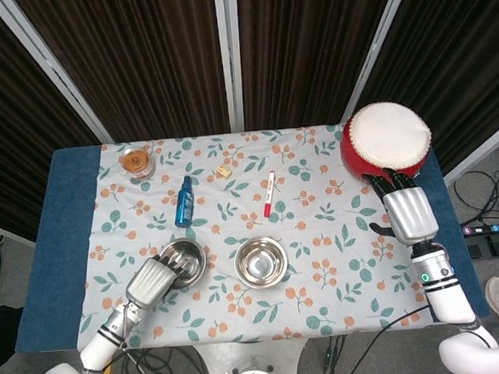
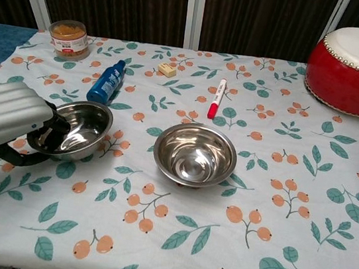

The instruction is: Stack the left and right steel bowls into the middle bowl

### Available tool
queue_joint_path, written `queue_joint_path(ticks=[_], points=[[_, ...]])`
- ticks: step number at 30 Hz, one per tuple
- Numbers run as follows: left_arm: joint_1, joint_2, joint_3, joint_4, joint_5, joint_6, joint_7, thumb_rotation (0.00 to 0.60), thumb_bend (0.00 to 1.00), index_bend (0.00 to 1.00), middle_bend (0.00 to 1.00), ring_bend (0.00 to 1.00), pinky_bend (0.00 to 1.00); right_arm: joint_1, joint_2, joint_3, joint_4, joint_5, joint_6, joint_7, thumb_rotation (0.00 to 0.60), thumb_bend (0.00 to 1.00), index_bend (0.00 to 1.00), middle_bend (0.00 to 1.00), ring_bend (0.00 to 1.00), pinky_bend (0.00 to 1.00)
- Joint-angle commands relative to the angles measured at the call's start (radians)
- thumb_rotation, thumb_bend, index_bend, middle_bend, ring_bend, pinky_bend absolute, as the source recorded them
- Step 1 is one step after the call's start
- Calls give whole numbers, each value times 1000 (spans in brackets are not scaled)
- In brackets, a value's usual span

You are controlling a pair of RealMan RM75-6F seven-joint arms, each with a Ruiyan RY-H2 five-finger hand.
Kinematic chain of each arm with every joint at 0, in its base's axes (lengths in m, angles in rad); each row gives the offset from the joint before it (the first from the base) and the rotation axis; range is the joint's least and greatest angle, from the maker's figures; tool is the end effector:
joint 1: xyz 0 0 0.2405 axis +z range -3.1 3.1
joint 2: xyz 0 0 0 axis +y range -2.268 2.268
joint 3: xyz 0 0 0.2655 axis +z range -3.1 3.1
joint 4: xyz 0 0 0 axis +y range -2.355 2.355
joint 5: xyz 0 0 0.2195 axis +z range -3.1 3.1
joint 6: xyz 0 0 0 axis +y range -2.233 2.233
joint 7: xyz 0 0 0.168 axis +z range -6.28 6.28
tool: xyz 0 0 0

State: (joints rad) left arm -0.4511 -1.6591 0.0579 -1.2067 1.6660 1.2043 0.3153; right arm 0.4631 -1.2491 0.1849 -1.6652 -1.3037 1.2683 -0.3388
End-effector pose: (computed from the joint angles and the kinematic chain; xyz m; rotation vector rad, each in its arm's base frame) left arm -0.2317 0.2683 -0.0647 -2.0521 -0.5415 -0.8726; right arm -0.2169 -0.3342 0.1028 1.5725 -0.7171 0.9515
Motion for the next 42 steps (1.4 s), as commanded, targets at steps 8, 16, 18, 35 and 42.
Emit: queue_joint_path(ticks=[8, 16, 18, 35, 42], points=[[-24, 28, -24, -74, 24, 29, 25, 600, 379, 678, 667, 560, 634, -11, 13, 13, -19, -13, 31, 17, 600, 0, 170, 291, 130, 224], [-93, 28, -65, -217, 66, 8, 67, 600, 380, 681, 672, 565, 637, -20, 32, 52, -41, -12, 70, 61, 600, 0, 170, 300, 130, 224], [-112, 15, -77, -231, 76, 2, 80, 600, 380, 682, 672, 565, 637, -22, 37, 58, -49, -12, 76, 70, 600, 0, 170, 301, 130, 224], [-221, -183, -140, -80, 19, -109, 157, 600, 380, 683, 673, 565, 638, -56, 65, 85, -110, -65, 172, 103, 600, 0, 170, 322, 130, 191], [-240, -210, -132, -34, 17, -108, 146, 600, 358, 636, 659, 554, 623, -65, 74, 89, -107, -63, 175, 121, 600, 0, 170, 322, 130, 191]])
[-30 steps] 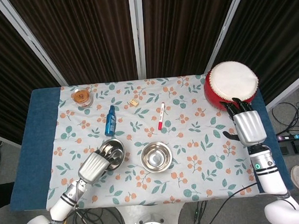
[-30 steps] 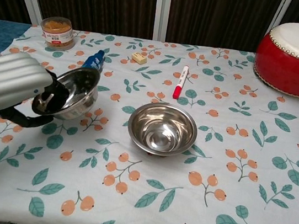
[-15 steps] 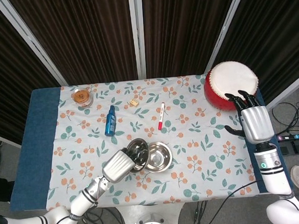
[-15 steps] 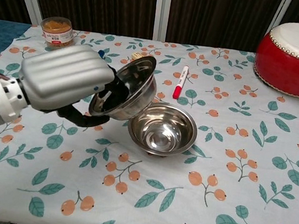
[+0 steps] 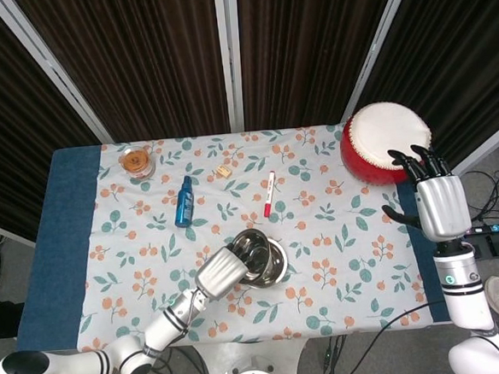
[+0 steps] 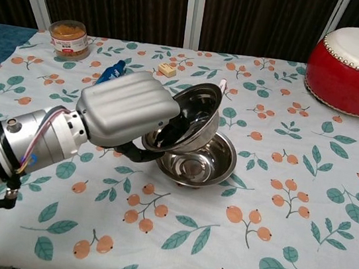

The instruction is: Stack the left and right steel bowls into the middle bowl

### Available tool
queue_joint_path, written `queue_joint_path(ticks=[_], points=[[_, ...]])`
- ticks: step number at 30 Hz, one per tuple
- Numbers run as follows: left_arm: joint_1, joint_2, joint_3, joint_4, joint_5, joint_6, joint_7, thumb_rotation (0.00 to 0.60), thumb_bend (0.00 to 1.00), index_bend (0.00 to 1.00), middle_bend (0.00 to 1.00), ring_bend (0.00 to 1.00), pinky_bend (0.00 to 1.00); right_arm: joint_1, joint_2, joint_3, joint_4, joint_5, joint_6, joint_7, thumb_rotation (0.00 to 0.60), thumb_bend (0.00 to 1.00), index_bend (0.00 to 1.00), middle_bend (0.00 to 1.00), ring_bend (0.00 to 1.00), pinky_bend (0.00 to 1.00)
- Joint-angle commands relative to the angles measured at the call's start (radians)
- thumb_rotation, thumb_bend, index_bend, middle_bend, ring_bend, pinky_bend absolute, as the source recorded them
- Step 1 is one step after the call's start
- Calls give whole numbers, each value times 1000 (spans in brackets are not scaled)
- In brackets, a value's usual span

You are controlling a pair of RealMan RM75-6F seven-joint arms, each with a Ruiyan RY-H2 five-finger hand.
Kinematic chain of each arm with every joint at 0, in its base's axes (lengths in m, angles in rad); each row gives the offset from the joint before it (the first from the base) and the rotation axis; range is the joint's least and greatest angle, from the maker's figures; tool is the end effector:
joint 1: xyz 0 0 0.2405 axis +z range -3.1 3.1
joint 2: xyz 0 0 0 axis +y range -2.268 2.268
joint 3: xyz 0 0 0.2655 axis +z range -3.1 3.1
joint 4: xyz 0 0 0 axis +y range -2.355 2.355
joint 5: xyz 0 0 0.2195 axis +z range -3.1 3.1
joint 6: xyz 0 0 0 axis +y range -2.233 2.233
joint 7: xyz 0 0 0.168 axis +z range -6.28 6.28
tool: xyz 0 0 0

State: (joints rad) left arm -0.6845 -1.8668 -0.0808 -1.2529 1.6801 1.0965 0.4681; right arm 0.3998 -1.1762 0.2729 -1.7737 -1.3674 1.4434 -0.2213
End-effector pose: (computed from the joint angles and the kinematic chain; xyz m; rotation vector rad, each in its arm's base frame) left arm -0.0838 0.2894 -0.1211 -2.1446 -0.3406 -1.1401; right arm -0.1931 -0.3232 0.1614 1.3659 -0.6801 1.2127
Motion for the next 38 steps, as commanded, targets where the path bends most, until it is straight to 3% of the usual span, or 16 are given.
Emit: queue_joint_path(ticks=[1, 4, 7, 14, 20, 24, 30, 33, 38], points=[[-10, 1, 12, 16, 8, -1, -15, 600, 332, 587, 643, 536, 608, -1, 2, 2, 3, 1, -1, 7, 600, 0, 170, 322, 130, 191], [-18, 15, 25, 26, 19, 0, -40, 600, 266, 466, 575, 479, 562, -2, 2, 3, 9, 6, -6, 14, 600, 0, 170, 322, 130, 191], [-19, 31, 32, 19, 13, -3, -53, 600, 249, 420, 539, 449, 541, -2, 1, 4, 14, 9, -9, 19, 600, 0, 170, 322, 130, 191], [8, 136, 27, -96, -37, -6, 50, 600, 235, 389, 482, 397, 508, -4, 4, 4, 5, 3, -7, 15, 600, 0, 170, 322, 130, 191], [91, 256, -16, -180, -142, 80, 88, 600, 230, 390, 481, 397, 502, -8, 3, -18, -6, -11, -18, 1, 600, 0, 170, 322, 130, 191], [181, 295, -44, -189, -242, 168, -25, 600, 224, 394, 467, 391, 497, -22, -10, -72, 21, -37, -40, -7, 600, 0, 170, 320, 130, 190], [306, 304, -52, -118, -311, 290, -253, 600, 180, 319, 295, 230, 358, -58, -43, -149, 95, -66, -51, -28, 600, 0, 169, 297, 110, 185], [354, 321, -44, -94, -338, 317, -295, 600, 156, 274, 238, 182, 299, -77, -57, -180, 128, -85, -50, -14, 600, 0, 169, 280, 88, 168], [420, 351, -25, -88, -338, 374, -345, 600, 151, 249, 230, 172, 281, -105, -83, -227, 182, -132, -40, 11, 600, 0, 169, 234, 44, 131]])
